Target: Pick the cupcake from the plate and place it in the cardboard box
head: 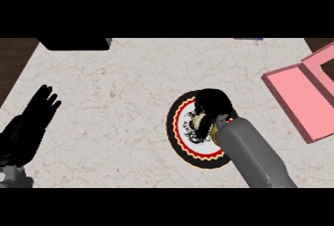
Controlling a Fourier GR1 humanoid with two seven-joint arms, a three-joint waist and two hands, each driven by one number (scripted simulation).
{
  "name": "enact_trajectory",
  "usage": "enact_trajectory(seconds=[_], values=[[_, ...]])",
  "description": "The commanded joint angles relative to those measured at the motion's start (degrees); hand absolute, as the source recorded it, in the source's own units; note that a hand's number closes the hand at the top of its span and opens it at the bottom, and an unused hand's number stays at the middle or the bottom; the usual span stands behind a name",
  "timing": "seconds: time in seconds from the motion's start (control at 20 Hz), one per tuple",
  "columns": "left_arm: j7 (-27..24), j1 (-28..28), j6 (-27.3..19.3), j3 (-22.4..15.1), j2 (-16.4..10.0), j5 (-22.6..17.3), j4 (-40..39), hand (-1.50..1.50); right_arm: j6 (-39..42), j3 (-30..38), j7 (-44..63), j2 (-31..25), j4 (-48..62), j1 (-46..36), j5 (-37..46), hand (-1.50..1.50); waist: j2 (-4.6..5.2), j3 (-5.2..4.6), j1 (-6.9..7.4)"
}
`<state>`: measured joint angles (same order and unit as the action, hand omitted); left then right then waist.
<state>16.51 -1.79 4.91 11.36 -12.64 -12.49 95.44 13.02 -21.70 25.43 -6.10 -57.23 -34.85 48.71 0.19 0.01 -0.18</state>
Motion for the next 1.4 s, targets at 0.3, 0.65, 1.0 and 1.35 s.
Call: enact_trajectory(seconds=[0.3,0.65,1.0,1.35], values=[[-3.4,0.9,-1.1,-2.7,2.9,3.8,-2.0,0.00,-6.8,9.8,6.3,-7.7,-0.1,-5.1,3.2,1.50,-0.25,-0.03,0.09],[1.0,-0.1,1.1,0.7,-0.3,-0.7,-0.1,0.00,-5.3,8.4,14.4,-8.0,-16.8,-8.5,7.5,1.50,-0.62,-0.05,-0.49],[2.7,-0.5,-0.1,0.9,-0.2,-0.4,1.7,0.00,-1.0,12.7,28.0,-10.2,-25.3,-14.4,12.9,1.50,-0.47,-0.04,0.03],[4.6,0.5,-0.9,-1.4,1.6,0.8,4.4,0.00,0.5,20.6,27.0,-16.7,-27.6,-13.5,12.8,1.50,-0.31,0.00,0.38]])
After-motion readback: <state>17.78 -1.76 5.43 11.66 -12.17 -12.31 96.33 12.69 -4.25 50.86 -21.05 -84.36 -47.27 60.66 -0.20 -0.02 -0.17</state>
